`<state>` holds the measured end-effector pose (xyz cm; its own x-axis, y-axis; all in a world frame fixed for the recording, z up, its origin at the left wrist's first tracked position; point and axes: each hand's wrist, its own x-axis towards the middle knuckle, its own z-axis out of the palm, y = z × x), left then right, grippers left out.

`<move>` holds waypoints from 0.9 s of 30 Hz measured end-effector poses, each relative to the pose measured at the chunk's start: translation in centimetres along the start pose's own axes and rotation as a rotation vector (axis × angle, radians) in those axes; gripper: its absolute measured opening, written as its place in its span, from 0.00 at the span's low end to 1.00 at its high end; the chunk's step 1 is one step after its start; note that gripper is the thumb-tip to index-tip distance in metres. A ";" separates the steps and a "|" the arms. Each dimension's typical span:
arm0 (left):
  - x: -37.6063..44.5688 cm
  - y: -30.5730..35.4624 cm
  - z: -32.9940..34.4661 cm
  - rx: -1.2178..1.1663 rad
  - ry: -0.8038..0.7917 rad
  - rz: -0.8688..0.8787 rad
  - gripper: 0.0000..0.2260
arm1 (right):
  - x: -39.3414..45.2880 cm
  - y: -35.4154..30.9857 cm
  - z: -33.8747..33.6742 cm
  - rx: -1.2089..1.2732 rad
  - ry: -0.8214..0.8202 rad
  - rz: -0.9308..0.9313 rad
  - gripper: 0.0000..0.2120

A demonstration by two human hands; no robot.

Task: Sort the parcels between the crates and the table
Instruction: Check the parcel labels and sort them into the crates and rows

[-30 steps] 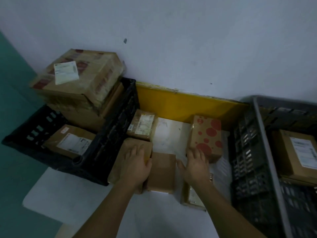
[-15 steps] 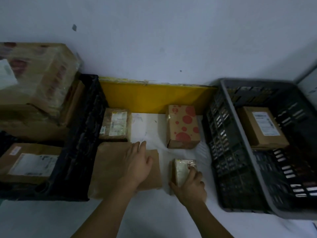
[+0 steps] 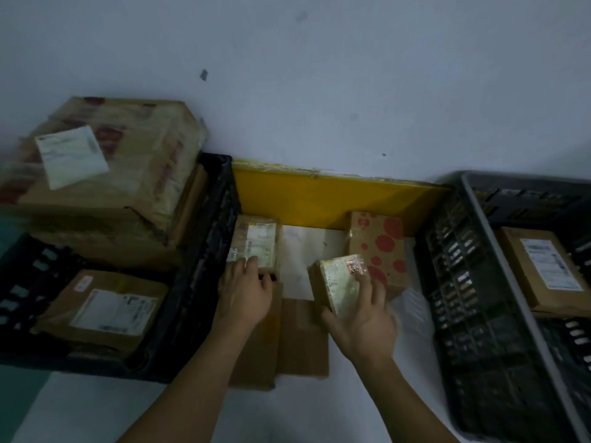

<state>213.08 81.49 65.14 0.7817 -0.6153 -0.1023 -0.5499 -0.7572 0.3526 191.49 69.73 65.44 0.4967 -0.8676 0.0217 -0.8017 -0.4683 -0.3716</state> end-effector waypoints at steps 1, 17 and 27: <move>0.8 -0.6 0.0 -0.002 -0.007 -0.036 0.25 | 0.9 -0.9 0.0 0.001 0.003 -0.005 0.49; 10.1 -1.8 3.6 -0.116 -0.160 -0.352 0.23 | 11.5 -6.2 6.5 0.028 -0.180 0.090 0.49; 11.4 -2.3 3.3 -0.810 -0.146 -0.537 0.17 | 12.3 -5.9 6.6 0.013 -0.236 0.112 0.46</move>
<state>222.30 75.49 60.12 0.7947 -0.2954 -0.5303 0.2789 -0.5983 0.7512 204.53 62.95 61.77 0.4704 -0.8502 -0.2365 -0.8523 -0.3682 -0.3714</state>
